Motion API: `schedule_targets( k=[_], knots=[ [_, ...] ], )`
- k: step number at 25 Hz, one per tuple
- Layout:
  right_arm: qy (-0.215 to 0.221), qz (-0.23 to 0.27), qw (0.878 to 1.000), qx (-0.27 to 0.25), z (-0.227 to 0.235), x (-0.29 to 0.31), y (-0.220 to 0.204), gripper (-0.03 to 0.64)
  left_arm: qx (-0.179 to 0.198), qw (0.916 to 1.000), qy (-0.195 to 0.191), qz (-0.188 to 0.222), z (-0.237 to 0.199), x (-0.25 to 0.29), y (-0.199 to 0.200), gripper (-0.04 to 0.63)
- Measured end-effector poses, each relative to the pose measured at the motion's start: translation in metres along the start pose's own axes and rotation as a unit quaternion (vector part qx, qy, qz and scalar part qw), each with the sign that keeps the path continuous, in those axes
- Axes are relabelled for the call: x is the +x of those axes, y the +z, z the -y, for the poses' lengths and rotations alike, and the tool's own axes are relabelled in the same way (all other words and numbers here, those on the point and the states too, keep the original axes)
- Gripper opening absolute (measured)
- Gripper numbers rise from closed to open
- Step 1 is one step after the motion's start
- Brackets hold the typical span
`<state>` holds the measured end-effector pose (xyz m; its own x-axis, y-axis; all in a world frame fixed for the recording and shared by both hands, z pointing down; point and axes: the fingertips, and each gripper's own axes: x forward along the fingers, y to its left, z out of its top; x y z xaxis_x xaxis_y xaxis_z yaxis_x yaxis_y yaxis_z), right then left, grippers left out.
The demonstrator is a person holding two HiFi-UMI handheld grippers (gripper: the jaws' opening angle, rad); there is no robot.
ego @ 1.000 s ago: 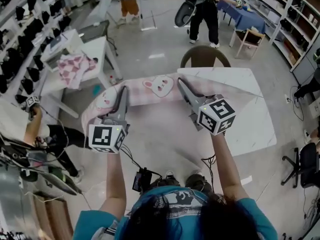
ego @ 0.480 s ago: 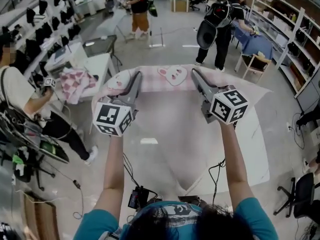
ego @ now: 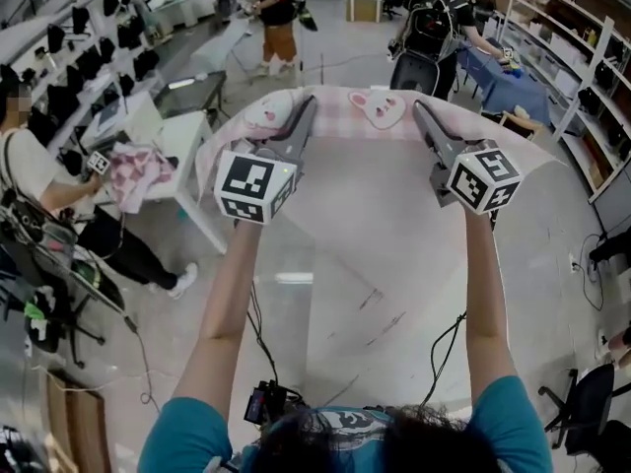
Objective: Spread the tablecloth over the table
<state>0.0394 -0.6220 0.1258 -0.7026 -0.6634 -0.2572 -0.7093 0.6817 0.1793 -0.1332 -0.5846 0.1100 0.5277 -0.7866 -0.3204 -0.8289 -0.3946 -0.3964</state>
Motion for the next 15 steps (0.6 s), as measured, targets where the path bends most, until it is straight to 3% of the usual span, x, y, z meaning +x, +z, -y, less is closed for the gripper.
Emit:
schedule_targets(
  k=[4, 7, 11, 15],
  knots=[
    [-0.01, 0.002, 0.995, -0.097, 0.043, -0.011, 0.026, 0.072, -0.011, 0.9996, 0.008, 0.027, 0.019, 0.043, 0.008, 0.081],
    [-0.001, 0.005, 0.991, -0.131, 0.056, -0.028, 0.03, 0.072, -0.038, 0.9979, 0.015, 0.051, 0.042, 0.051, 0.0, 0.081],
    [-0.007, -0.01, 0.997, -0.079, 0.073, -0.077, -0.009, 0.072, -0.088, 0.9956, -0.012, 0.031, 0.096, 0.056, -0.034, 0.081],
    [-0.024, -0.026, 0.999, -0.013, 0.08, -0.122, -0.054, 0.072, -0.099, 0.994, -0.046, 0.009, 0.144, 0.051, -0.062, 0.081]
  ],
)
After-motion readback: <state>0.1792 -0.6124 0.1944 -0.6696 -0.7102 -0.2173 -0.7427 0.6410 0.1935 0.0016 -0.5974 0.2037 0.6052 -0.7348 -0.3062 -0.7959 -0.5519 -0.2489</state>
